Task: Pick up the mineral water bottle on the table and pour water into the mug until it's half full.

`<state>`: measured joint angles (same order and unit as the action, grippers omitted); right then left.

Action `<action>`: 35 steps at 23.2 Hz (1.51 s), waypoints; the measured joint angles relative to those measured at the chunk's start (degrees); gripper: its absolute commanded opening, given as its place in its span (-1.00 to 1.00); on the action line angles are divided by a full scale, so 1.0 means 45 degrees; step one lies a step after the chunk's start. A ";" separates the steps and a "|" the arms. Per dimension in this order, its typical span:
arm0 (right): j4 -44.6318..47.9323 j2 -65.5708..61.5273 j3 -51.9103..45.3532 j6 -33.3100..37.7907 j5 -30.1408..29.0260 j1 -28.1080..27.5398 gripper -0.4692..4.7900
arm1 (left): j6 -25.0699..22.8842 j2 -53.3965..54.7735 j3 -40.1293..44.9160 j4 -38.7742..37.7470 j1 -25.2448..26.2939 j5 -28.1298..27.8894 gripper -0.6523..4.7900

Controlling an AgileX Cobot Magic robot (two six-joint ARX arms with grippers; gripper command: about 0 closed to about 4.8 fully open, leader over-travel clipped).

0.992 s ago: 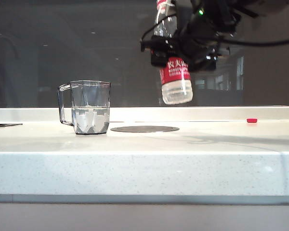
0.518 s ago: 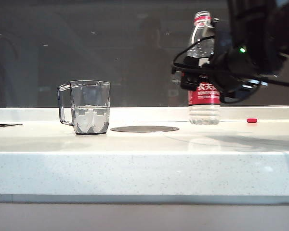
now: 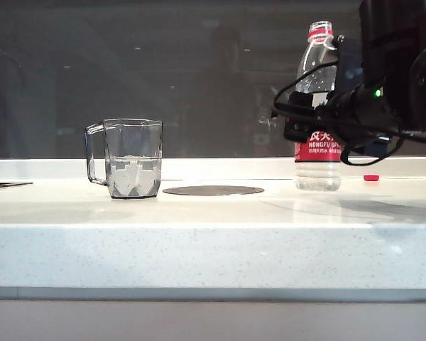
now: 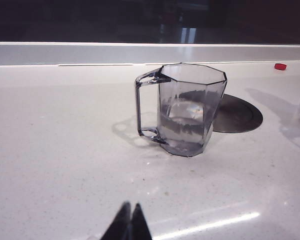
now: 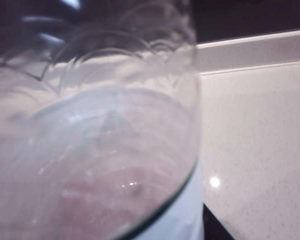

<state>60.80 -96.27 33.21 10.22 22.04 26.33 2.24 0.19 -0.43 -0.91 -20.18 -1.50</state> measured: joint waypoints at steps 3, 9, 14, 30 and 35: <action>0.0083 -0.0189 0.0000 -0.0010 -0.0097 0.0000 0.49 | 0.0000 0.0000 0.0000 0.0000 0.0000 0.0000 -0.77; 0.0272 -0.0214 0.0005 -0.0015 -0.0335 0.0000 0.95 | 0.0000 0.0000 0.0000 0.0000 0.0000 0.0000 -0.77; 0.0257 -0.0087 -0.0316 0.0000 -0.0325 0.0000 1.00 | 0.0000 0.0000 0.0000 0.0000 0.0000 0.0000 -0.78; 0.0262 0.4571 -0.4337 0.0835 -0.0821 0.1569 1.00 | -0.0005 0.0000 0.0000 0.0000 0.2181 0.0141 -0.77; -0.0491 0.6601 -0.4847 0.0869 -0.0826 0.2744 -0.06 | -0.0010 0.0000 0.0000 0.0000 0.3891 0.0146 -0.77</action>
<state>58.59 -66.57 11.40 14.13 18.33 38.68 2.20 0.19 -0.43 -0.91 -2.68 -0.84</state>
